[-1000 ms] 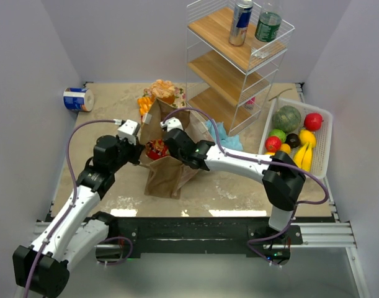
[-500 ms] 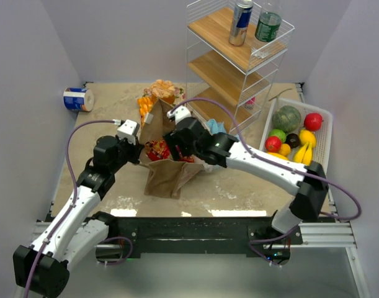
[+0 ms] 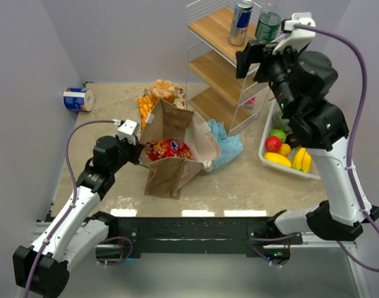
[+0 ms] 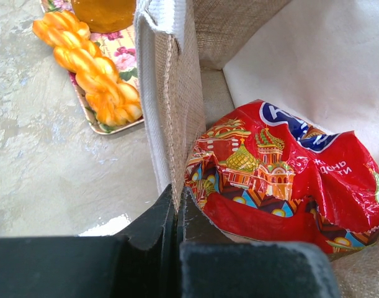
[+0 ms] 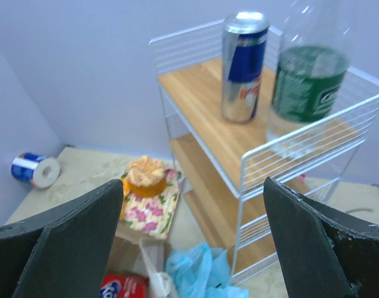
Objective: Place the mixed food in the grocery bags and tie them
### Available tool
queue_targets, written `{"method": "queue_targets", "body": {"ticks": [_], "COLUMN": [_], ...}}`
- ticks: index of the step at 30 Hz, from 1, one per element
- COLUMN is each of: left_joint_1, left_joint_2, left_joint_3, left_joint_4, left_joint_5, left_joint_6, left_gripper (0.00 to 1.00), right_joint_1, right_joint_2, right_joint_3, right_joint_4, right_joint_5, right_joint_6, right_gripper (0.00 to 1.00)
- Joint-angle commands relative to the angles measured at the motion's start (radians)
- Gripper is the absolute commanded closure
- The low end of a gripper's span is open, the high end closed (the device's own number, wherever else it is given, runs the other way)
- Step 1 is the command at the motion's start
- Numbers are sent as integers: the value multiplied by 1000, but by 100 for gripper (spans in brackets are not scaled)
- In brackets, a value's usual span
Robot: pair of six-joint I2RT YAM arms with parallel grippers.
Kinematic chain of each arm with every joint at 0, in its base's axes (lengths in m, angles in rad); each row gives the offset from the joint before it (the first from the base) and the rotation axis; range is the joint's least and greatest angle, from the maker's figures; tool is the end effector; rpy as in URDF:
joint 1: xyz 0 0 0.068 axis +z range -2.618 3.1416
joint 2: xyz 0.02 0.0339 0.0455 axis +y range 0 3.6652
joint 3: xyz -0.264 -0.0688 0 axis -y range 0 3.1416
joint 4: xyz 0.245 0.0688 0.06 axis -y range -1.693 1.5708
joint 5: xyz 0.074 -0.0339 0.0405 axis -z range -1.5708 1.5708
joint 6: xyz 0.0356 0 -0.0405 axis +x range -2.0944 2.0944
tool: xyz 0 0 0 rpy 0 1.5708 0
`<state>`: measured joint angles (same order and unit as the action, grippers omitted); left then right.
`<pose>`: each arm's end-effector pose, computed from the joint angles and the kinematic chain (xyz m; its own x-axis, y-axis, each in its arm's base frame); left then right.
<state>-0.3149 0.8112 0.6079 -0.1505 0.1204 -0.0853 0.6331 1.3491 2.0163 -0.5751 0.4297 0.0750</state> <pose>0.1820 -0.0638 0.2763 -0.3636 0.0295 -0.9311 0.3850 0.9149 -0.1214 0.1887 0.1201 0.5796 0.0587 0.1276 -0.9901 -0.2084 0.9715 0.1128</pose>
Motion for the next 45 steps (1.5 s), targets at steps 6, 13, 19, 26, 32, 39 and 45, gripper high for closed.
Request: {"method": "queue_targets", "body": {"ticks": [6, 13, 19, 26, 32, 39, 45], "left_joint_1": [-6, -6, -6, -6, -6, -6, -6], "left_joint_2": [-24, -23, -12, -4, -10, -18, -24], "left_joint_3": [30, 32, 33, 35, 35, 36, 35], "left_joint_4": [66, 66, 66, 65, 63, 57, 57], "left_joint_5": [56, 59, 61, 59, 47, 38, 36], "left_joint_6": [-1, 1, 5, 9, 13, 15, 16], "left_gripper": [100, 100, 100, 100, 100, 100, 100], "right_joint_1": [-332, -467, -490, -492, -490, -492, -492], "right_joint_2": [177, 272, 304, 346, 355, 374, 358], "right_joint_3": [234, 303, 297, 271, 262, 286, 285], "right_joint_4": [-40, -3, 52, 136, 190, 193, 214], "right_joint_5": [-307, -497, -542, -545, -511, -488, -485], "right_joint_6": [-14, -15, -38, -60, -70, -106, -100], "right_gripper": [1, 1, 1, 2, 22, 53, 71]}}
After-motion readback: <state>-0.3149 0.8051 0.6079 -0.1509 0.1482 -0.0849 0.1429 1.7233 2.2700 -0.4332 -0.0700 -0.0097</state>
